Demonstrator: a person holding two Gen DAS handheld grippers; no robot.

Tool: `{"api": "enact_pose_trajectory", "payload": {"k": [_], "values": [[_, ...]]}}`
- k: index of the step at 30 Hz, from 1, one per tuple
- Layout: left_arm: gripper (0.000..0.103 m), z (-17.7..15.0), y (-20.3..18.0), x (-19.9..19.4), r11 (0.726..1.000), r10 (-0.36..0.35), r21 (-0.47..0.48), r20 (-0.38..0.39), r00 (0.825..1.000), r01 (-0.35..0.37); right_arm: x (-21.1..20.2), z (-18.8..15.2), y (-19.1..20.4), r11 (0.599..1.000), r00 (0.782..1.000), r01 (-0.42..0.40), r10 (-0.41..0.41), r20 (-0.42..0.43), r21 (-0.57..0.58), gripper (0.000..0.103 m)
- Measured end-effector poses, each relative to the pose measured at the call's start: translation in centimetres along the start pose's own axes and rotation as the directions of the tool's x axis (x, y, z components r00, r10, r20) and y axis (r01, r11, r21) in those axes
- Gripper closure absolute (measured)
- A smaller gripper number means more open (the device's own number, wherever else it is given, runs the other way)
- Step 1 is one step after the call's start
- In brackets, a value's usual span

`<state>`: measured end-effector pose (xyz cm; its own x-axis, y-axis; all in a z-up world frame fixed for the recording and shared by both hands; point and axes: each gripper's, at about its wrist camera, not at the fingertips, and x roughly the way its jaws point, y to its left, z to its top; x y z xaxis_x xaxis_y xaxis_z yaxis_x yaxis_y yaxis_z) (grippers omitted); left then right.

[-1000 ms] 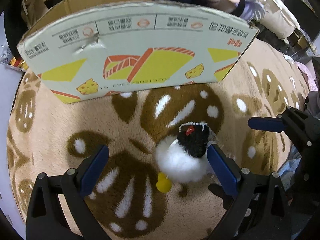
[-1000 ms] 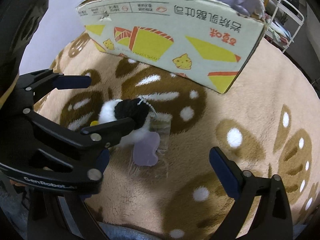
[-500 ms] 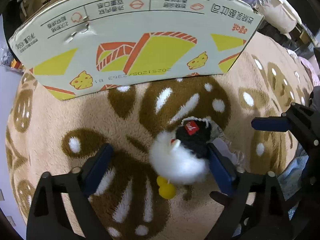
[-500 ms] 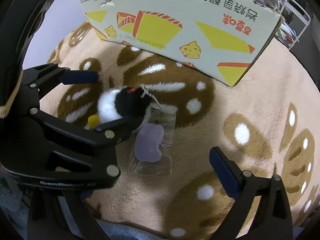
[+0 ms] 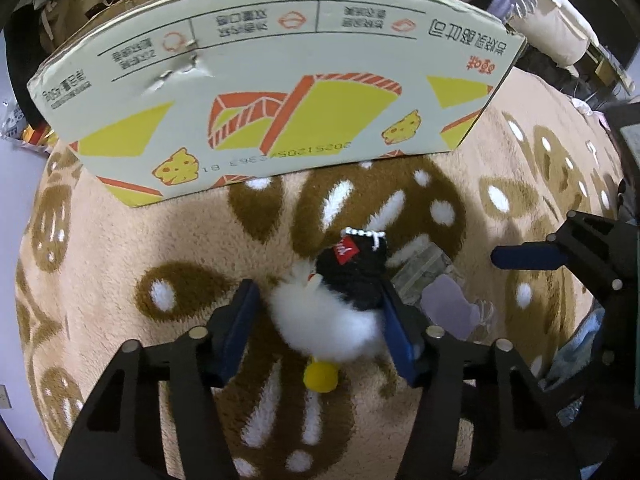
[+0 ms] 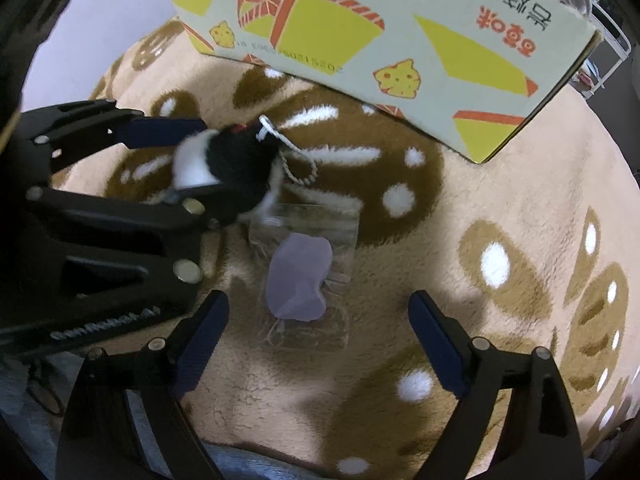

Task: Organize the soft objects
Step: 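Close the left tool on the penguin plush while the right tool grasps the clear bag with lavender item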

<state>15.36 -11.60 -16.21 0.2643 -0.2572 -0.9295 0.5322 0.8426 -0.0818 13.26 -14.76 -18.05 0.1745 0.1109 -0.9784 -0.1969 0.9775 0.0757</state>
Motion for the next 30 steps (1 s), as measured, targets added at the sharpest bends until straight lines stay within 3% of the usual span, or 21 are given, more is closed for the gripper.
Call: {"api": "enact_pose_trajectory", "payload": {"k": [7,12,18,30], "values": [[0.068,0.0,2.2,-0.9,0.998,-0.06,-0.023,-0.007,0.998,0.06,1.2,1.0,0.6,1.0,1.0,0.0,0.0,-0.023,0.008,0.01],[0.07,-0.3,1.5,-0.8,0.999,-0.031,0.013,-0.013,0.999,0.032,1.4,1.2,0.1,1.0,0.999,0.02,-0.02,-0.026,0.02,0.021],[0.071,-0.4,1.5,-1.1,0.999,-0.04,-0.027,-0.01,0.999,0.039,1.1,1.0,-0.4,0.999,0.999,0.043,-0.043,-0.026,0.01,0.028],[0.071,-1.7,2.9,-2.9,0.998,-0.013,-0.06,0.008,1.0,0.013,-0.5,-0.3,-1.5,0.998,0.998,0.059,-0.059,0.009,0.026,0.056]]}}
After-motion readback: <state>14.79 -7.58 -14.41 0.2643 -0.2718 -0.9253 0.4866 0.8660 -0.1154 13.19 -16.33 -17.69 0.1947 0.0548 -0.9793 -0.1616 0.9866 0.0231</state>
